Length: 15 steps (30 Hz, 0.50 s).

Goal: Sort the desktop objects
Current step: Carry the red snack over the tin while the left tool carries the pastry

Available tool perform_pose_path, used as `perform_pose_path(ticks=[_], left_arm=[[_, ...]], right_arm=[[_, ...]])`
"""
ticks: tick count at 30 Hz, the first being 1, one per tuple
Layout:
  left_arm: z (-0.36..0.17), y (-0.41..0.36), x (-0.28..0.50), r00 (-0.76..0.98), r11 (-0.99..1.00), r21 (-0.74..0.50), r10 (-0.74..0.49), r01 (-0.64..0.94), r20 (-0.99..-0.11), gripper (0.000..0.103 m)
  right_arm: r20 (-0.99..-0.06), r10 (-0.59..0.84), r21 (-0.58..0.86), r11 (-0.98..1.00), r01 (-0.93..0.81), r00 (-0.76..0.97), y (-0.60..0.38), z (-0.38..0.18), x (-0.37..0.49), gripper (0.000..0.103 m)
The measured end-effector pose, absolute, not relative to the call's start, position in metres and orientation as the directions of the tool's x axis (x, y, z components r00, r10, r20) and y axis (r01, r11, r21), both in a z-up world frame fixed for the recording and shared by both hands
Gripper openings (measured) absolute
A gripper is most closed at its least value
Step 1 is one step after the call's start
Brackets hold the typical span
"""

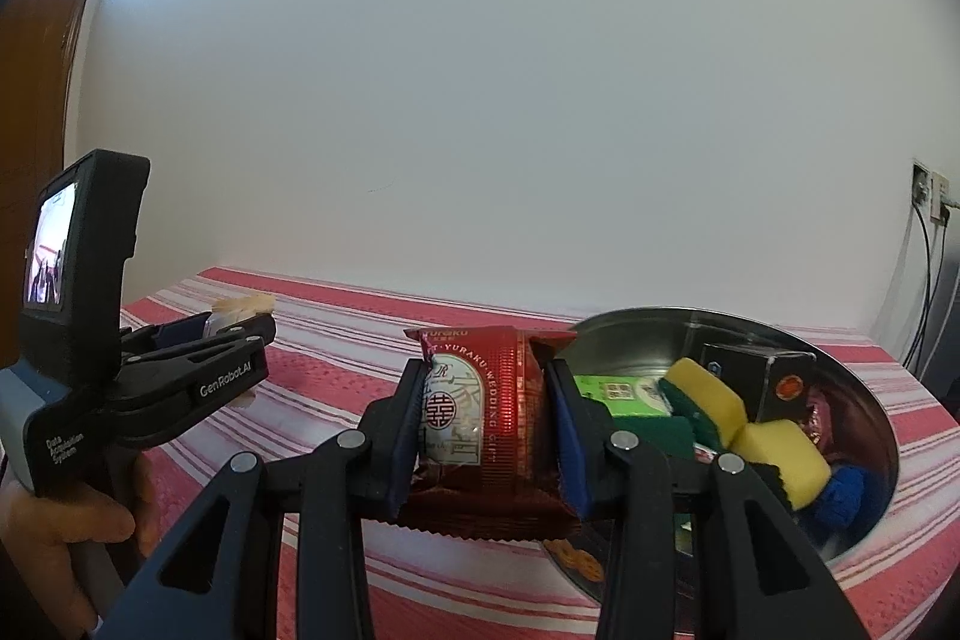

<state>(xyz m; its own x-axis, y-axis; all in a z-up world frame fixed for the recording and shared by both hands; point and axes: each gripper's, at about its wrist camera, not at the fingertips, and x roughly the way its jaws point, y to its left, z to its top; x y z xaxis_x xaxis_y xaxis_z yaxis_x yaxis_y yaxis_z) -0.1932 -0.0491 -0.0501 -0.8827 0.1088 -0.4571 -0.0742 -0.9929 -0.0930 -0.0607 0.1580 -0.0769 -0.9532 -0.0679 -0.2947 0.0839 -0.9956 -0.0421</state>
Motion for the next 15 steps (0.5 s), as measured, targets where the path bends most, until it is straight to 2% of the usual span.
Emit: perform_pose_path(ticks=[15], left_arm=[[-0.051,-0.009,-0.171,-0.874,-0.982,-0.109,0.184,-0.151,-0.451,0.046]], right_arm=[[-0.262,-0.006,-0.016,-1.000,0.010,-0.965,0.182,-0.068,-0.030,0.042]])
